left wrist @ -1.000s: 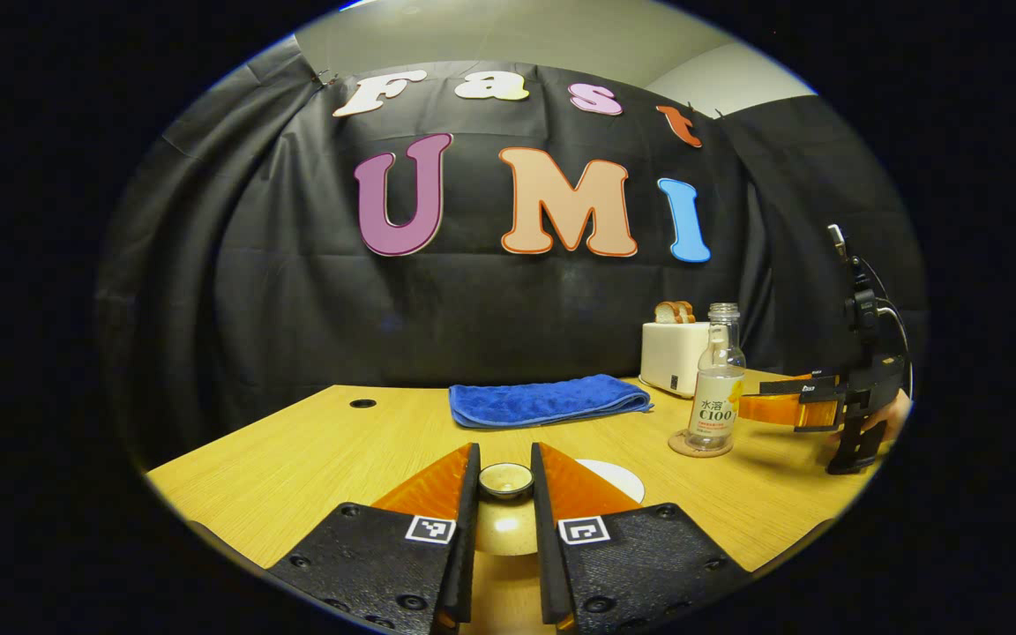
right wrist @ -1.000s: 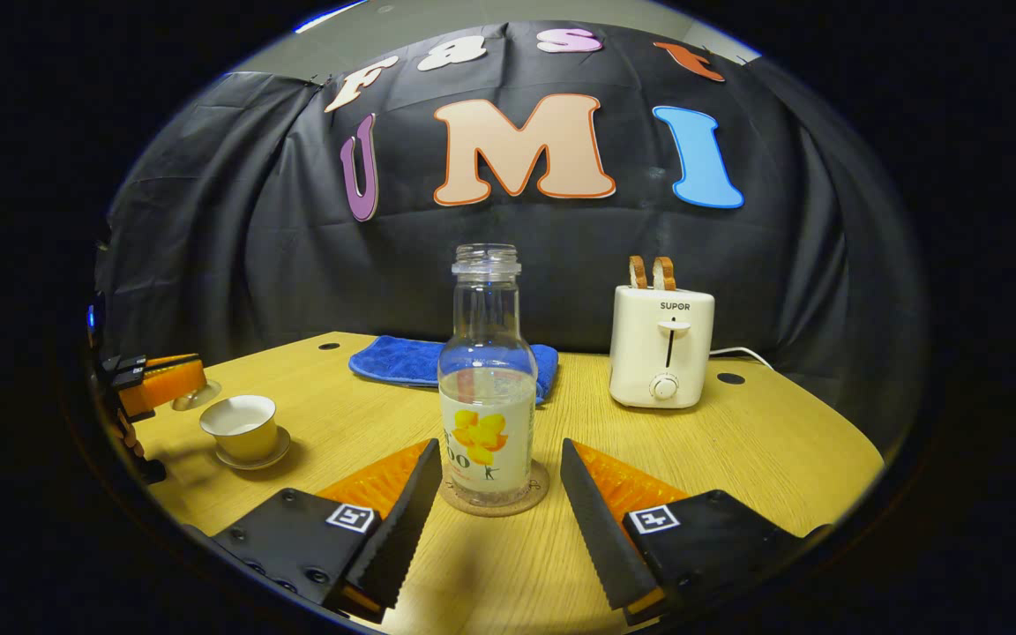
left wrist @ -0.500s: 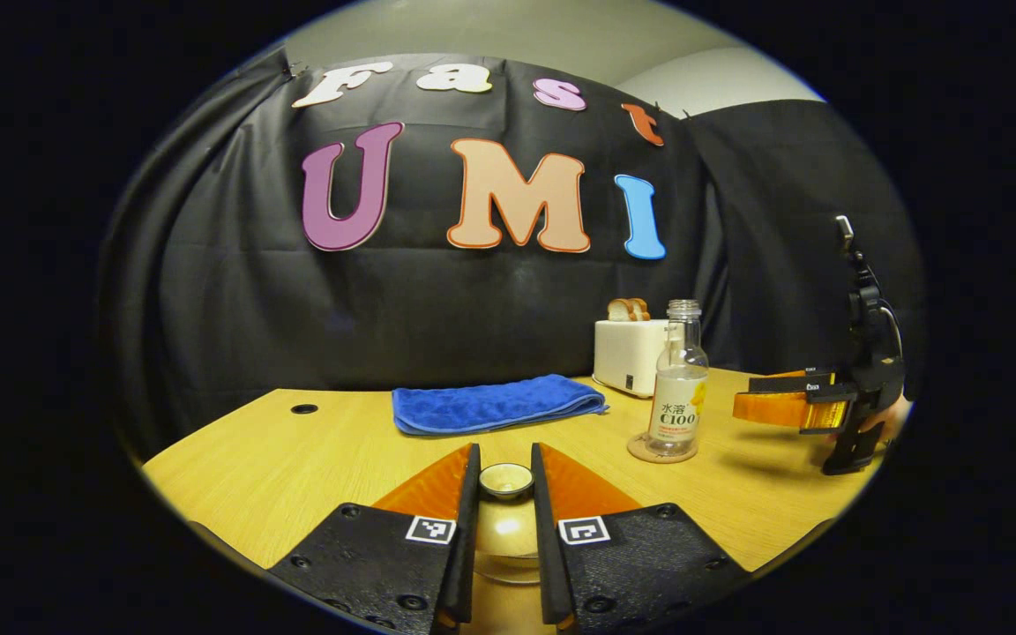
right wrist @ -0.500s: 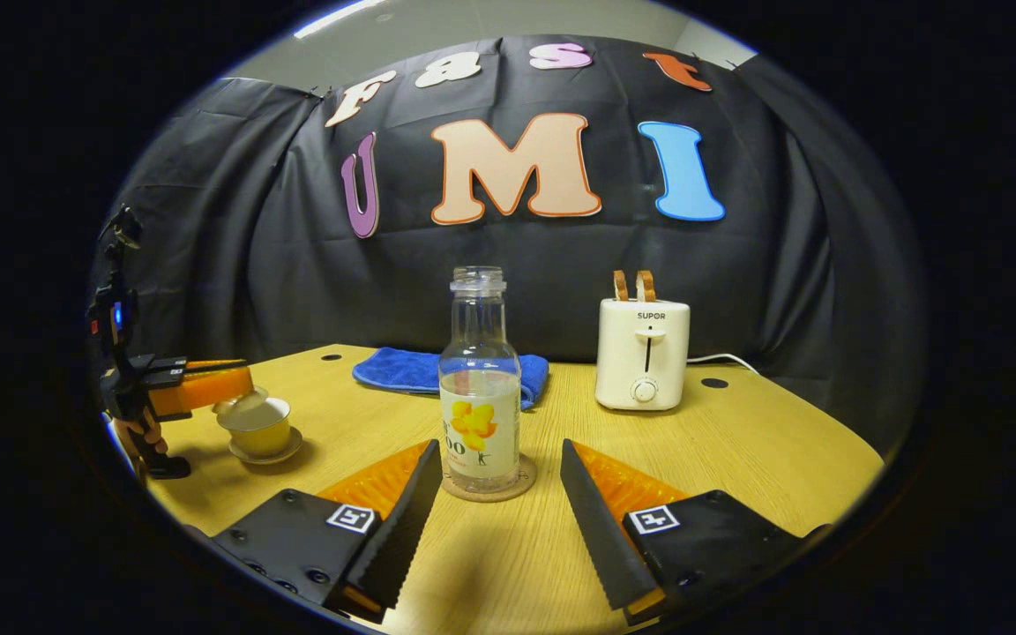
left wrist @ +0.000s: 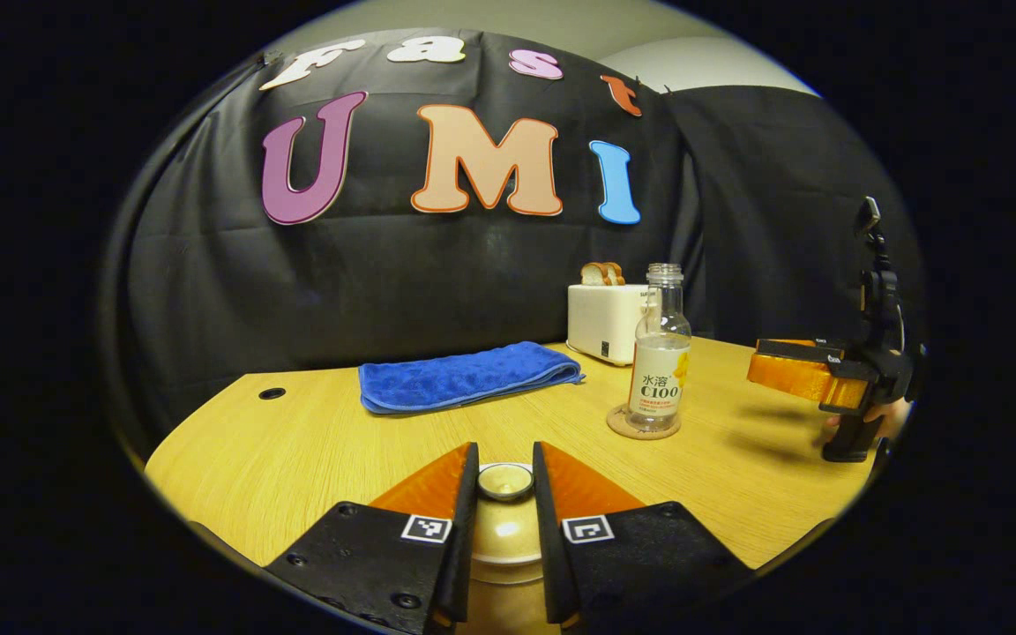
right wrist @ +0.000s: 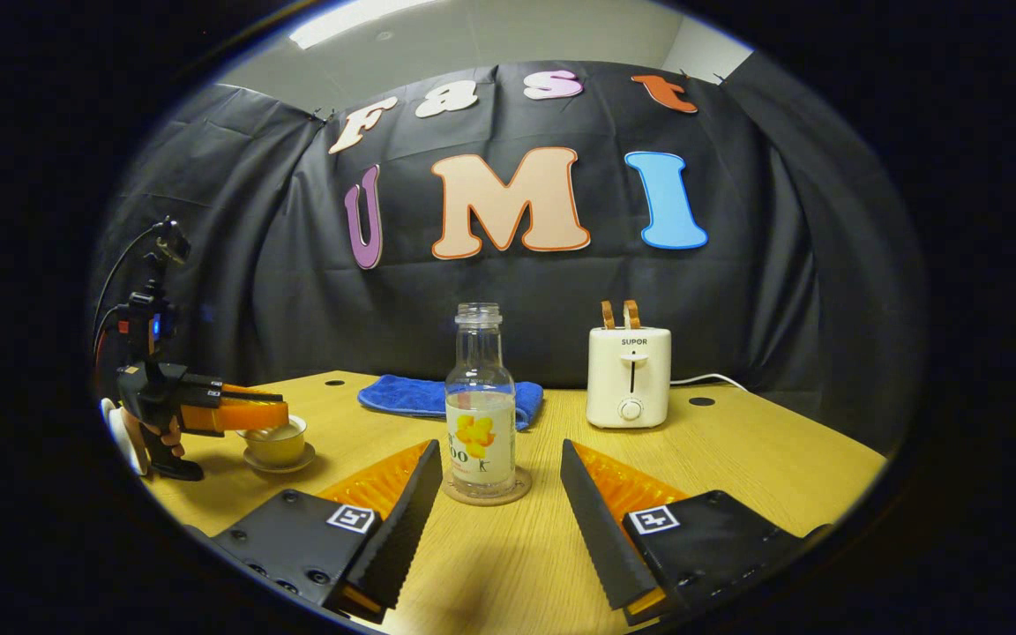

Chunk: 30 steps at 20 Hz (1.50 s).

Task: Open the teacup lid with one hand, grasp the water bottle and pour water into the teacup with the other hand; after pouring, place the water bottle on the coaster and then close the teacup lid.

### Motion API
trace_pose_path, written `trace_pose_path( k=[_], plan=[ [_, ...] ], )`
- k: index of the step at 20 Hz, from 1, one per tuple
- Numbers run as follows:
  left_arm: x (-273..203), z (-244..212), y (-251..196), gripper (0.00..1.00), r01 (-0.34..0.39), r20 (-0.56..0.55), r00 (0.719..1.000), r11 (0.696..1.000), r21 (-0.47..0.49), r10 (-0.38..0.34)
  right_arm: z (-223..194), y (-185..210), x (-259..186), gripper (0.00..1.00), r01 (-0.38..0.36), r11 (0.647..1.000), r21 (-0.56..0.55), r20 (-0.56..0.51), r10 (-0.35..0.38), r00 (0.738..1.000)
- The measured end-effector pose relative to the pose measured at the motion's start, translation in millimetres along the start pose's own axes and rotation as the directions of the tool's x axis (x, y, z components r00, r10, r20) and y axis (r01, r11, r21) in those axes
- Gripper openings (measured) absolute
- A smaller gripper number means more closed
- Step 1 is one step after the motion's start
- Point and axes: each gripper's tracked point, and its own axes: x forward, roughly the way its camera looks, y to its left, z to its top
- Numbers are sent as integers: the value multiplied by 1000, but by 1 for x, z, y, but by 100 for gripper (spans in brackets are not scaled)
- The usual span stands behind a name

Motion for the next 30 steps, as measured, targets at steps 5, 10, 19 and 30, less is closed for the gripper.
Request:
trace_pose_path(
  k=[5, 10, 19, 30],
  plan=[
    [0, 0, 3, 40, -16, 6, 1000, 1000, -4, 16, 1, -1, -4, 88, 7, 1000, 0, 7, -7, 1000],
    [-5, 4, 12, 97, -68, 45, 997, 997, -24, 69, 2, -4, -4, 88, 25, 1000, 0, 5, -25, 1000],
    [-38, 9, 26, 97, -146, 109, 983, 988, -43, 150, 4, -12, -3, 88, 68, 998, -1, 9, -68, 998],
    [-83, 3, 84, 97, -472, 110, 871, 878, -76, 478, 5, -38, -5, 88, 208, 978, -3, 19, -208, 978]
  ],
)
